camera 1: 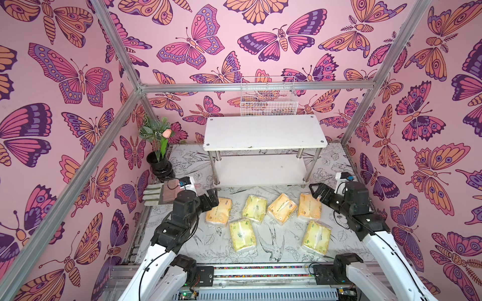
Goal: Place the tissue boxes on the shelf by color
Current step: Pick up the box of tissues from the center of the board.
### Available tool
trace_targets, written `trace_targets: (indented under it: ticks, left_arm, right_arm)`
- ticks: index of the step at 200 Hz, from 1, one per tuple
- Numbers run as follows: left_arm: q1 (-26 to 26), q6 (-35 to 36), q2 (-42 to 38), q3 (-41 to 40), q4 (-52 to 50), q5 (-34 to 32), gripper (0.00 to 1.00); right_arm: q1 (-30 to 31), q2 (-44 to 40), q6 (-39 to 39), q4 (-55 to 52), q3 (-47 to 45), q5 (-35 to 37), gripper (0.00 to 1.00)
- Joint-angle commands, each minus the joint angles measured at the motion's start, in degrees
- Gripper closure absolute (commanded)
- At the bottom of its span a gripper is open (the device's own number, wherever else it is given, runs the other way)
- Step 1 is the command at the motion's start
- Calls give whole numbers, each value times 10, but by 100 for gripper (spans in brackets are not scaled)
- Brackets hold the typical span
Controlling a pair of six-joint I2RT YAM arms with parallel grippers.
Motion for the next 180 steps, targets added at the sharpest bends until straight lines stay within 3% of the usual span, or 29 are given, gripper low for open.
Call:
trace_targets:
  ticks: [1, 43, 88, 122, 180]
  left_arm:
    - [-39, -81, -8, -10, -158, 68, 0]
    - [-123, -150, 9, -49, -189, 129, 0]
    - [-187, -188, 40, -99, -149, 147, 0]
    - [-200, -210, 43, -143, -47, 151, 0]
    - [-200, -247, 44, -218, 104, 164, 0]
  right_arm:
    - [88, -10, 35, -95, -3, -40, 0]
    - [307, 47, 114, 5, -55, 21, 1]
    - [443, 232, 102, 126, -37, -14, 3]
    - [483, 320, 105, 217, -36, -27, 4]
    - [490, 365, 142, 341, -70, -41, 4]
